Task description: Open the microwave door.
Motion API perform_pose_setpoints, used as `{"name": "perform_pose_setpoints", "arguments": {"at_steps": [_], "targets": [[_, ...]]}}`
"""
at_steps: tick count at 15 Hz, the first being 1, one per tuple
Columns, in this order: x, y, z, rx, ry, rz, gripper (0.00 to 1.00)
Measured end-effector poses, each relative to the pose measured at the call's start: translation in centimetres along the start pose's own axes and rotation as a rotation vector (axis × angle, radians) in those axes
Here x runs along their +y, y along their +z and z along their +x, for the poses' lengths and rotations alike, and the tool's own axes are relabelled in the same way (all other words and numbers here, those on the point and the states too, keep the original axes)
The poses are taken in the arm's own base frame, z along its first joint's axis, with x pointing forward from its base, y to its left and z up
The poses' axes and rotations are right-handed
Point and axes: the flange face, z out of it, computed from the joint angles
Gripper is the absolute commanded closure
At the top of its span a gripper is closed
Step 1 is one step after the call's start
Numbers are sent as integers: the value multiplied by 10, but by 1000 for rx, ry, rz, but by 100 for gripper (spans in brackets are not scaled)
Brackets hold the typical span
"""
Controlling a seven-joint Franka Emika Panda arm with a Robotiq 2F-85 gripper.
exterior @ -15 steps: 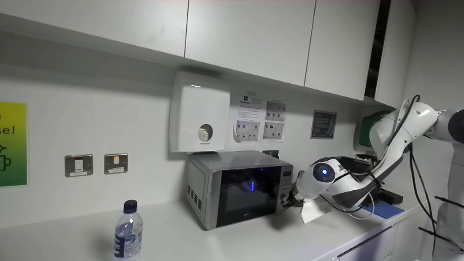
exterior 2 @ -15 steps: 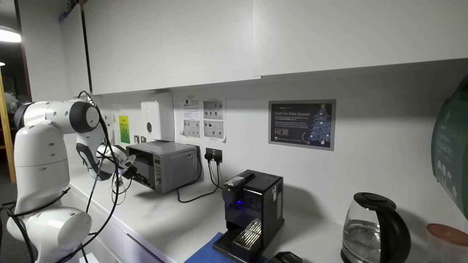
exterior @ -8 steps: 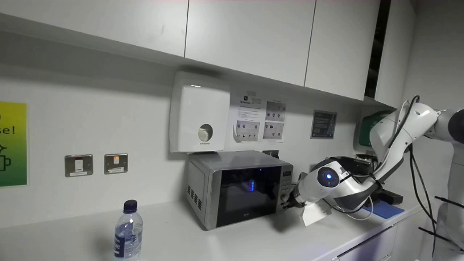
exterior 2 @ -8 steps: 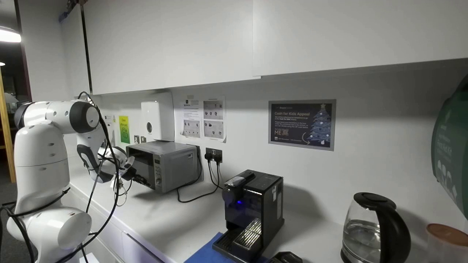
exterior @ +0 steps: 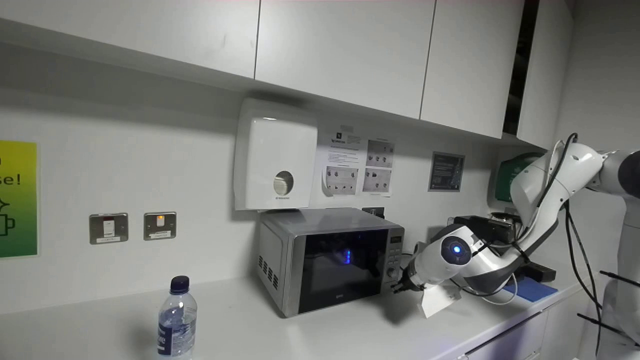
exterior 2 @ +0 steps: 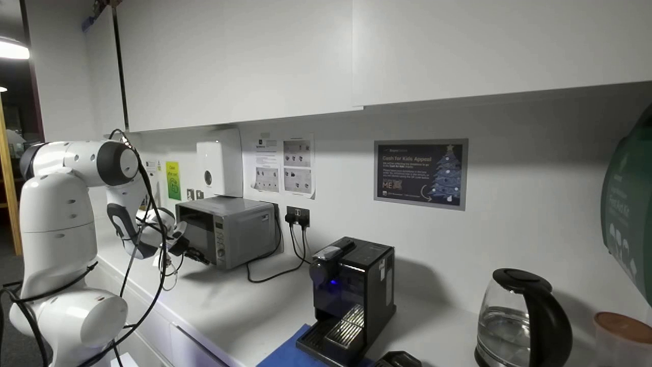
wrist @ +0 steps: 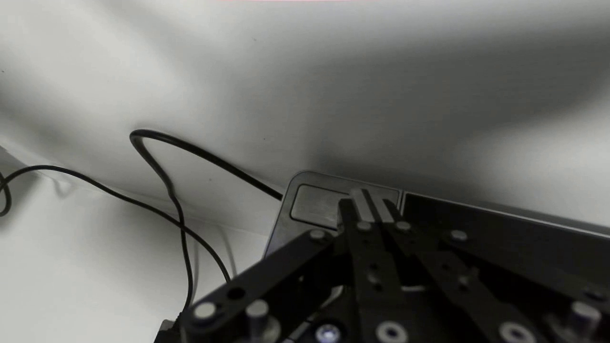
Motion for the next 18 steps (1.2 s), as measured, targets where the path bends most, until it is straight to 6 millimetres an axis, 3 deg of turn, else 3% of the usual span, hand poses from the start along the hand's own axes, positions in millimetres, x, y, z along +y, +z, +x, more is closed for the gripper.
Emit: {"name": "perform_pose_setpoints", "arguments": {"at_steps": [11, 18], "targets": [[10, 11, -17, 25, -78, -17, 100], [19, 20, -14, 54, -108, -32, 100]]}}
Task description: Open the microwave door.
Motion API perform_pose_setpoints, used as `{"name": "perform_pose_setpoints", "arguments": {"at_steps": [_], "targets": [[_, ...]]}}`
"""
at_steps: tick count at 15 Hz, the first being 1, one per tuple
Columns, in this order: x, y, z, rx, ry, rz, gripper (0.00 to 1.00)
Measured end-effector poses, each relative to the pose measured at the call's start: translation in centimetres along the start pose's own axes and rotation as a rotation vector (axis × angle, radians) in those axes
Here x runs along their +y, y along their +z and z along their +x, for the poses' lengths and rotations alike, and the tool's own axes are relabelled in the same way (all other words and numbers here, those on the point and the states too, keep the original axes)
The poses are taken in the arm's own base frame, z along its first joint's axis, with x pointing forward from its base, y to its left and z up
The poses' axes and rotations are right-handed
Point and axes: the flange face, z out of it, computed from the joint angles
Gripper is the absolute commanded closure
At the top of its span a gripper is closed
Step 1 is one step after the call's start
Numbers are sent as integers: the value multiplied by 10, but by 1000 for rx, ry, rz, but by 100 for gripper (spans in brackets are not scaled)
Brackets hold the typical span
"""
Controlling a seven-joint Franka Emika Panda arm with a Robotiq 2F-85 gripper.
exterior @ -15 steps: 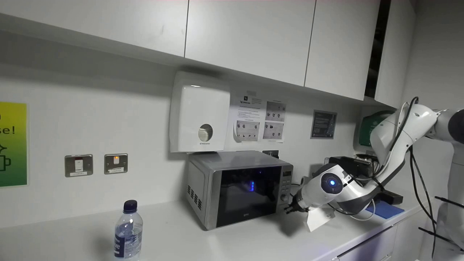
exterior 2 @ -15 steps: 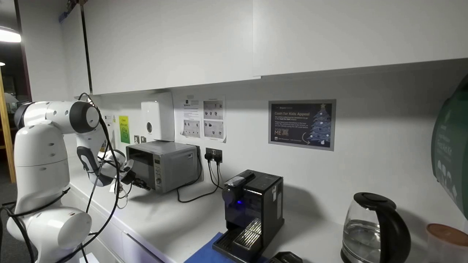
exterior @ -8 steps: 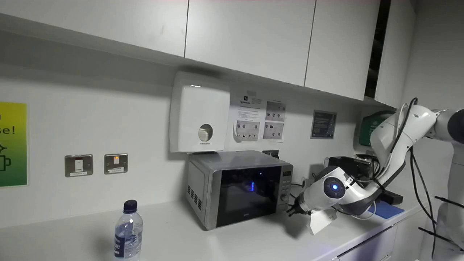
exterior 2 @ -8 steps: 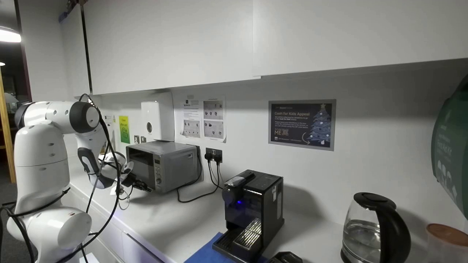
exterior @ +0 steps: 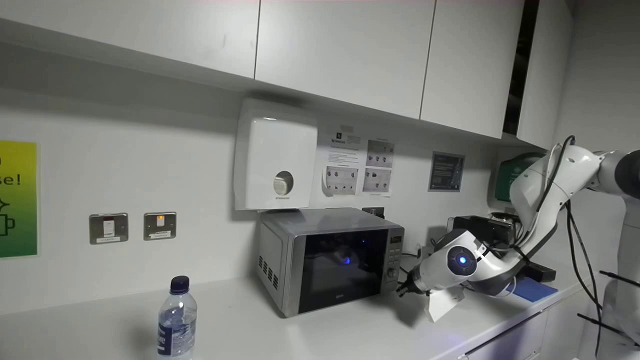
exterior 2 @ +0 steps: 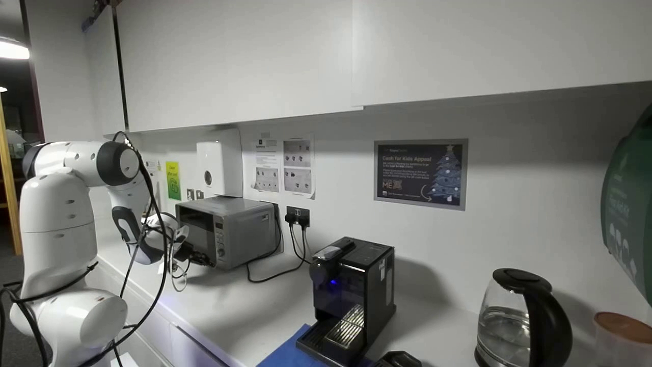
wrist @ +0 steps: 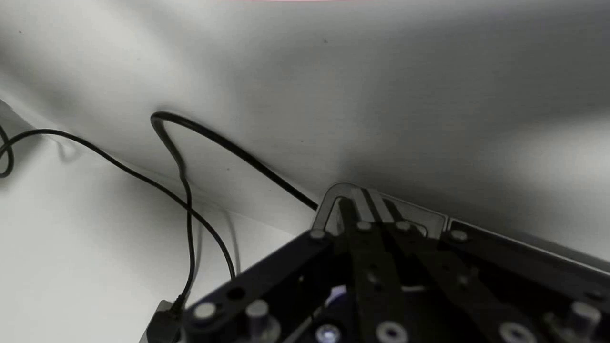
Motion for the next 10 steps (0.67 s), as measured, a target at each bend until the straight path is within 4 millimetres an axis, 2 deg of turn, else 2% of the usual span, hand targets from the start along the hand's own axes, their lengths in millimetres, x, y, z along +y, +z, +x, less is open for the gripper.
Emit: {"name": "perform_pose_setpoints", "arguments": {"at_steps": [10], "targets": [[2, 9, -1, 47, -62, 0, 100]]}}
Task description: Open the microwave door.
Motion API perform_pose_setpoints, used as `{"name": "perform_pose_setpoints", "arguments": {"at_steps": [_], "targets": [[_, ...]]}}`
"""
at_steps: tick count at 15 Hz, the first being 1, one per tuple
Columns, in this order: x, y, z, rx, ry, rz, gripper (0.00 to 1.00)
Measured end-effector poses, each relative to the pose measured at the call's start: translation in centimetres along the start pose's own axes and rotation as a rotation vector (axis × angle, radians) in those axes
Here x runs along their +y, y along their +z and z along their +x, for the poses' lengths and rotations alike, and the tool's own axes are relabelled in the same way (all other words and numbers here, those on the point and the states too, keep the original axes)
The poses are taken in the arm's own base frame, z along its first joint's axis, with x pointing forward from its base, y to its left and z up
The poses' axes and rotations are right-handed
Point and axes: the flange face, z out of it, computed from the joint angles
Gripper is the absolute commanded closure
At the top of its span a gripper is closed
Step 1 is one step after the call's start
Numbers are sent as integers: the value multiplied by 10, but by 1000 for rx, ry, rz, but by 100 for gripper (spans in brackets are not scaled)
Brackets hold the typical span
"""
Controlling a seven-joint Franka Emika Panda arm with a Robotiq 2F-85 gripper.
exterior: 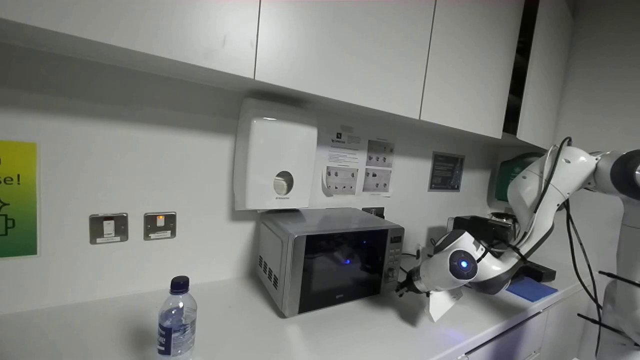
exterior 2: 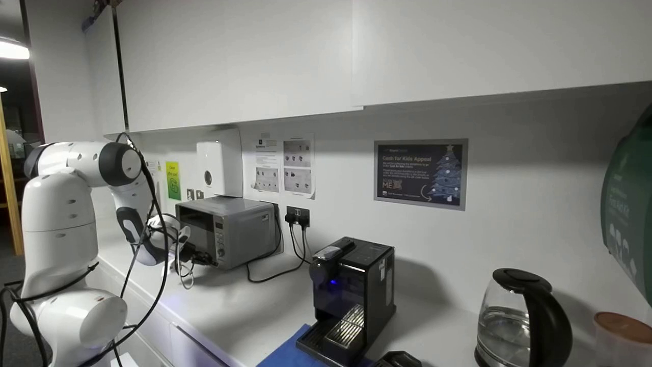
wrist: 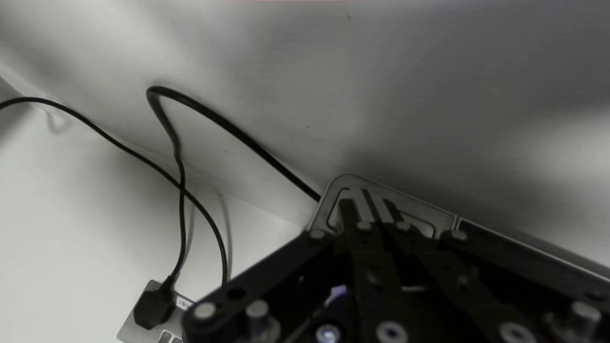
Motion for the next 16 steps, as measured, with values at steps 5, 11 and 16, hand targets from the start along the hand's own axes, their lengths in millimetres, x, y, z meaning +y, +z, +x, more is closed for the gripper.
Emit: {"name": "perform_pose_setpoints", "arguments": {"at_steps": [5, 11, 16], "targets": [[-3, 8, -5, 17, -5, 7, 100], [-7, 12, -4, 44, -14, 17, 100], [-9, 15, -1, 60, -27, 22, 100]]}}
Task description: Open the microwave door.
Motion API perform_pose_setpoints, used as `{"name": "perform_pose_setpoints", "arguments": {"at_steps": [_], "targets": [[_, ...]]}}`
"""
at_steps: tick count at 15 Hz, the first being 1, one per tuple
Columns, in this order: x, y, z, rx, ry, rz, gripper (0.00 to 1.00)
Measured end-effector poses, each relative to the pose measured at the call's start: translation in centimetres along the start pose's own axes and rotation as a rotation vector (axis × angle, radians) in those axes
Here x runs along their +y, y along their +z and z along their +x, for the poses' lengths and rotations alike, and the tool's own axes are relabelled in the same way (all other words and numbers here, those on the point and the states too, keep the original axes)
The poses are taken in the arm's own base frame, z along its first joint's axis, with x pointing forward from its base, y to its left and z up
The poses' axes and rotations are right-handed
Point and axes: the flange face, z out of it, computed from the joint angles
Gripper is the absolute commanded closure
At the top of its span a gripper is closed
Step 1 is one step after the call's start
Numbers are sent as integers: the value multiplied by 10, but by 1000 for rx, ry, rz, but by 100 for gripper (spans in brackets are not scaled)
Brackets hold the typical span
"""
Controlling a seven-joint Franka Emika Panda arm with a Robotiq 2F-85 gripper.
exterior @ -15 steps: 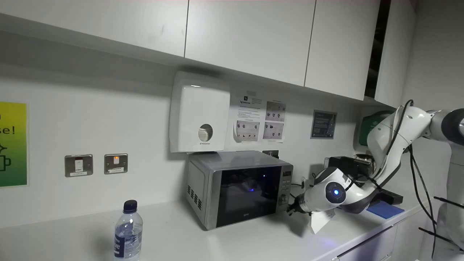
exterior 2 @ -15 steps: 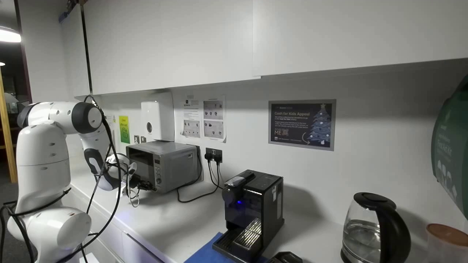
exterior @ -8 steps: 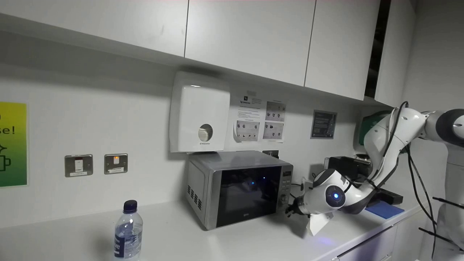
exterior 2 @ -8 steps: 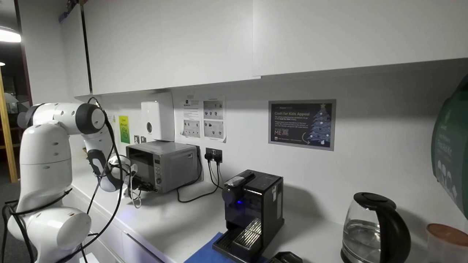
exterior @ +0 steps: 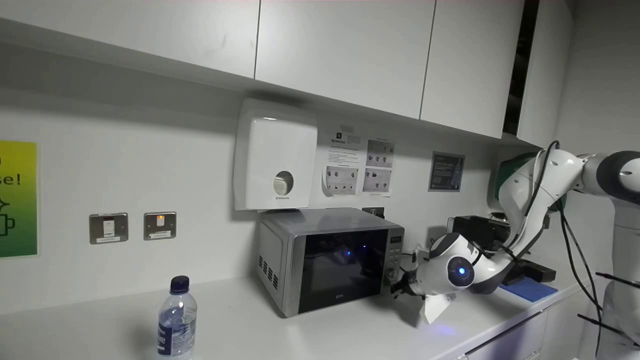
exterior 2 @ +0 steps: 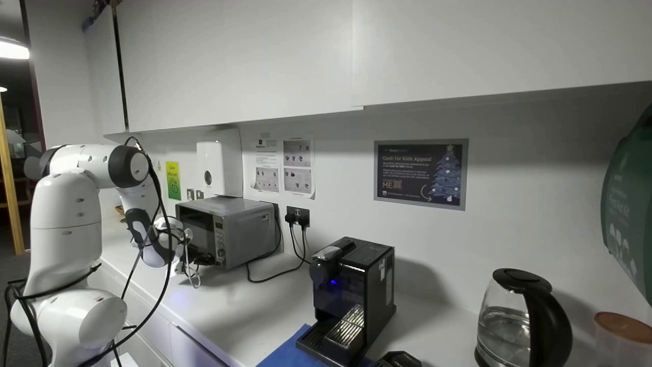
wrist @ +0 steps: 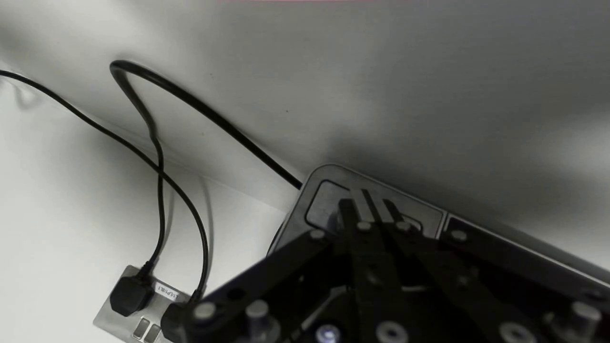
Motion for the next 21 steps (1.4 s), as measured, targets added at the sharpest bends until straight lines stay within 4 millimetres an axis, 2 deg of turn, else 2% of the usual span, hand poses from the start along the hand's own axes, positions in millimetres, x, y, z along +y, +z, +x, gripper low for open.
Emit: {"name": "perform_pose_setpoints", "arguments": {"at_steps": [21], "targets": [[2, 8, -3, 20, -36, 0, 100]]}}
